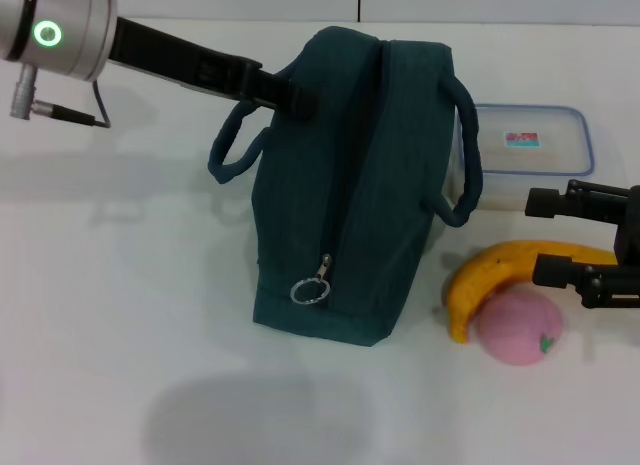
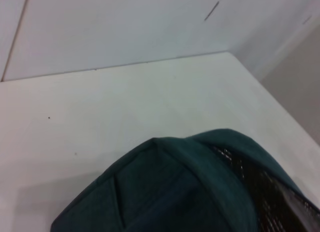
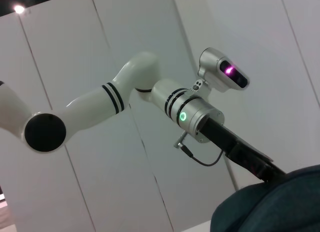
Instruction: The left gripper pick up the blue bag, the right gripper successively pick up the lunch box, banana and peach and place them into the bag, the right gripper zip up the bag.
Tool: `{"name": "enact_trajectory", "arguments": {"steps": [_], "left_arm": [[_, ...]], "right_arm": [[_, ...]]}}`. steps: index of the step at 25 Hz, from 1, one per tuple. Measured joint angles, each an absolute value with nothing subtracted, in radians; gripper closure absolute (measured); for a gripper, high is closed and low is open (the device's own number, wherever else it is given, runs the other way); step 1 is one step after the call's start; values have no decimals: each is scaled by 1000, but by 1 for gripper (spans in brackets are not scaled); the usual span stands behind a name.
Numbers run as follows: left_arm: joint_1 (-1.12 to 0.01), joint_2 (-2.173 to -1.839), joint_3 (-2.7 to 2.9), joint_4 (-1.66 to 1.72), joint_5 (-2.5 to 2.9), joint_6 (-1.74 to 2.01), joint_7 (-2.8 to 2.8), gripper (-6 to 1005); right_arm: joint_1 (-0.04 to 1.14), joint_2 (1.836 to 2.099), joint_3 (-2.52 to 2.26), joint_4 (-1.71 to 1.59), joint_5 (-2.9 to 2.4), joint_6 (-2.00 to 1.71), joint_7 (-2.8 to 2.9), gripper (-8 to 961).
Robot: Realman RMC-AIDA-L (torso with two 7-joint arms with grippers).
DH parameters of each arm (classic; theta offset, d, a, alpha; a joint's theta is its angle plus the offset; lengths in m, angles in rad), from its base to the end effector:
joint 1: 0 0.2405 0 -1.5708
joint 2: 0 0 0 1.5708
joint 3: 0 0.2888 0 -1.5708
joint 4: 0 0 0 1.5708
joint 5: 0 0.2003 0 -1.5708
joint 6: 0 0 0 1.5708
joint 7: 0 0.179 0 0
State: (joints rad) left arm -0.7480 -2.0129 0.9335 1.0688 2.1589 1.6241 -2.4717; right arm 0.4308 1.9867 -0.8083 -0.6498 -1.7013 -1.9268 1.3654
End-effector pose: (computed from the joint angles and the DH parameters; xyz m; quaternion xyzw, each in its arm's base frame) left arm -0.1691 0.4086 -0.0033 -0.8970 -0.4241 -0.1040 0.0690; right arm 0.2470 0.2925 0.0058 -0.9170 0.1502 0.3687 0.0235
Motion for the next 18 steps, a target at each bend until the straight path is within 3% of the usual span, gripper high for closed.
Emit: {"name": "enact_trajectory", "arguments": {"steps": [1,12,17,18], "left_arm": [[-748,-2013,929,1069,2156,1624,-2487,441],[-739,-2016,921,1070,2159,1621,-2539,675],[-735,-2018,926,1070,2160,1620,-2537,908],[-732,-2018,926,1070,2160,1620,-2537,915]], "right_arm": [[430,1986,-806,-645,-1701,-1925,1365,162],[432,1991,-804,-586,-1699,-1829,1365,162],[440,1993,-778,-499,-1634,-1698,1377,162],[440,1993,-759,-478,-1611,-1684,1380,162]]}}
